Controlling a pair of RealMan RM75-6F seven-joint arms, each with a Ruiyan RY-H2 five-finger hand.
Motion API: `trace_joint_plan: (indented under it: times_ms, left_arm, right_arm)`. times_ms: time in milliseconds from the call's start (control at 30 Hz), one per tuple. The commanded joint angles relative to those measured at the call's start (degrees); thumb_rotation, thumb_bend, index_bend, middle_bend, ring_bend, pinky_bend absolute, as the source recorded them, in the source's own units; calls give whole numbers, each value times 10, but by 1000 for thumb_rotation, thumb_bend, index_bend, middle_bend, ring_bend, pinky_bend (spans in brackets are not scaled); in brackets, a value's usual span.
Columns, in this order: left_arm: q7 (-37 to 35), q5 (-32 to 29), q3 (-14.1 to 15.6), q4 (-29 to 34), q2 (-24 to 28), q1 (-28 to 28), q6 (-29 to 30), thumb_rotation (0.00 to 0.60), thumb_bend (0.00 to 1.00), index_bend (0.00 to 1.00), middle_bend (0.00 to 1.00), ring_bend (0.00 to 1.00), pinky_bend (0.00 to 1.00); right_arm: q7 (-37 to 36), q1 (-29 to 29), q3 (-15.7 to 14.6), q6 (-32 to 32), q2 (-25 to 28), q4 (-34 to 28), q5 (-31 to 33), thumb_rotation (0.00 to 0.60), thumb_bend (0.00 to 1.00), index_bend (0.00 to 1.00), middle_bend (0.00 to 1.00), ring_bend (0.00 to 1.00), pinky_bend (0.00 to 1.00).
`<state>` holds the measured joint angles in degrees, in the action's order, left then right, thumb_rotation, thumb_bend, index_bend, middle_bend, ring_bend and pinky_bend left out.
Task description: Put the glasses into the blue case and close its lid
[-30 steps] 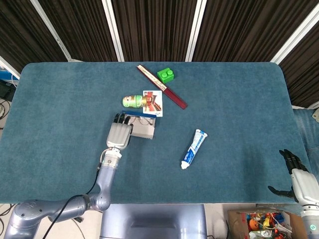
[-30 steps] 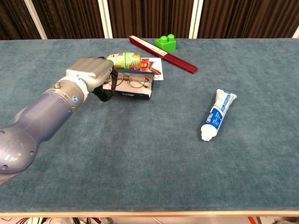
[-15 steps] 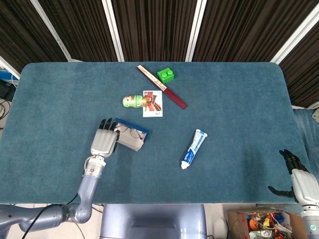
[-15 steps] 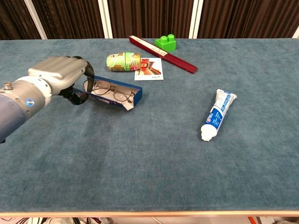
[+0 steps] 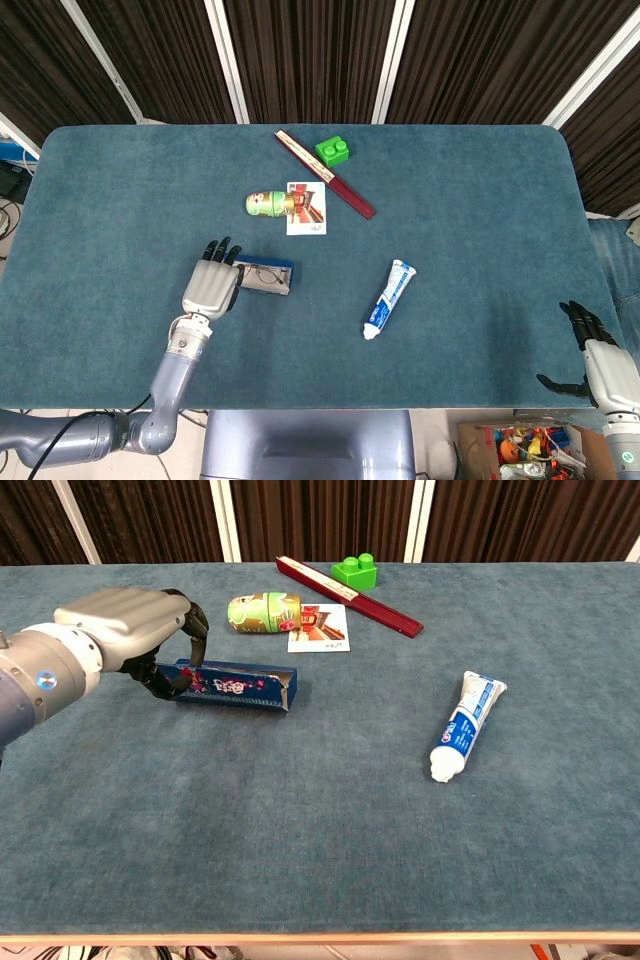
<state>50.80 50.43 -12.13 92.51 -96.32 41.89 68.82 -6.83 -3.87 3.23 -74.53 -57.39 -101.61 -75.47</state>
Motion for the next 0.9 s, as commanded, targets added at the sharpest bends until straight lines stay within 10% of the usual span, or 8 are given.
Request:
trace_joint_plan:
  times_ms: [33, 900]
  left_arm:
    - [9, -13, -12, -9, 2, 17, -18, 600, 421, 562, 160, 19, 90]
    - [0, -110, -48, -98, -23, 85, -65, 600, 420, 564, 159, 19, 85]
  right_arm:
    - [0, 0, 0, 1, 1, -1, 1, 600, 207, 0, 0, 36, 178]
    - [2, -2, -1, 8, 3, -5, 7, 600, 208, 0, 0, 36, 178]
